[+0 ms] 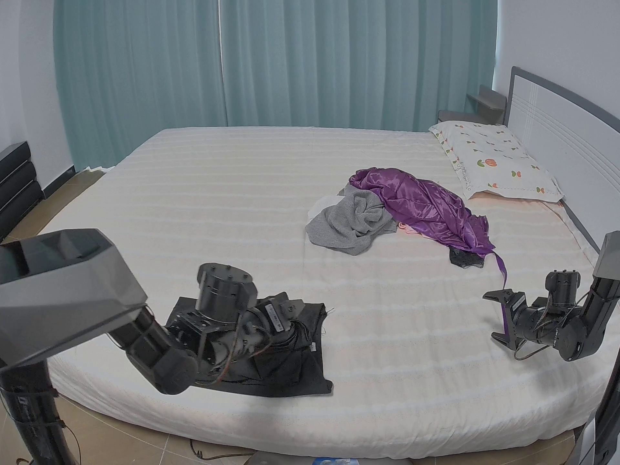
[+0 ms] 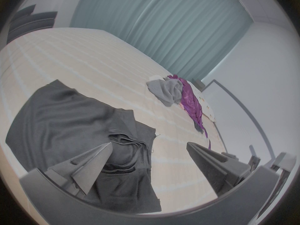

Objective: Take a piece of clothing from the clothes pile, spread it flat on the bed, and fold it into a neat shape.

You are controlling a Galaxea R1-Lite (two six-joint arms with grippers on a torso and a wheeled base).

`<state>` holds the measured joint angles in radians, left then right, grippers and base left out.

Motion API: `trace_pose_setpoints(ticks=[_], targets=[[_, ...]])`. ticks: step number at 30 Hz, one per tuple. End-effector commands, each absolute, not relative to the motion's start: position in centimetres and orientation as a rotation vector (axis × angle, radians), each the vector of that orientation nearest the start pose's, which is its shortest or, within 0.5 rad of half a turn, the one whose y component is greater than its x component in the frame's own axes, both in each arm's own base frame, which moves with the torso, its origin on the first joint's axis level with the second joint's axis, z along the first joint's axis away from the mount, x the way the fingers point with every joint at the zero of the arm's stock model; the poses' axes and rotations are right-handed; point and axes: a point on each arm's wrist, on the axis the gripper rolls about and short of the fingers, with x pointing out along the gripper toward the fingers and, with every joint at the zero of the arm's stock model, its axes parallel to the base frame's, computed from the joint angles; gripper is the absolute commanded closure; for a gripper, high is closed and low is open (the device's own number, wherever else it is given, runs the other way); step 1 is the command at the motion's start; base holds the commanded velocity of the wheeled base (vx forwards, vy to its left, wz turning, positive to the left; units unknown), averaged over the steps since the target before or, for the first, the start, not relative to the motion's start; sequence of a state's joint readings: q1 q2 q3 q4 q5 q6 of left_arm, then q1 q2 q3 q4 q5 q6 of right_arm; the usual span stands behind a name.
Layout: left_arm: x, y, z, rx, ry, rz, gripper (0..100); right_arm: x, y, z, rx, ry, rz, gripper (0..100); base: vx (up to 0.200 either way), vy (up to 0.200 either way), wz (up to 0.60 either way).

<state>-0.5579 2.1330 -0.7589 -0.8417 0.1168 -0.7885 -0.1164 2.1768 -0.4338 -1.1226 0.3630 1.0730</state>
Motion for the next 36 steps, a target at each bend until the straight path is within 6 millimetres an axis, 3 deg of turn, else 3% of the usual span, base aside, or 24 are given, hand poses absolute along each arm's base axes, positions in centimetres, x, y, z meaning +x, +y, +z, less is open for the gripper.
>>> trace_pose_setpoints(ticks=[1,7,13,26,36], targets=[[28.7,-14.1,7.6,-0.705,0.601,-0.172,0,29.6,-2.6,0.2,1.179,0.684,-0.111,0,0.0,0.0,0.0],[28.5,-9.6,6.5,-0.856,0.628,-0.108,0,29.6,-2.5,0.2,1.178,0.687,-0.109,0,0.0,0.0,0.0],[29.3,-7.6,5.8,-0.987,0.665,-0.1,0,29.6,-2.5,0.2,1.178,0.687,-0.109,0,0.0,0.1,0.0],[29.7,-6.8,2.7,-1.006,0.748,-0.029,0,29.6,-2.5,0.2,1.178,0.686,-0.108,0,0.0,0.2,0.0],[29.6,-6.5,2.5,-1.066,0.791,-0.053,0,29.4,-2.4,0.3,1.179,0.691,-0.107,0,0.0,0.2,0.0]])
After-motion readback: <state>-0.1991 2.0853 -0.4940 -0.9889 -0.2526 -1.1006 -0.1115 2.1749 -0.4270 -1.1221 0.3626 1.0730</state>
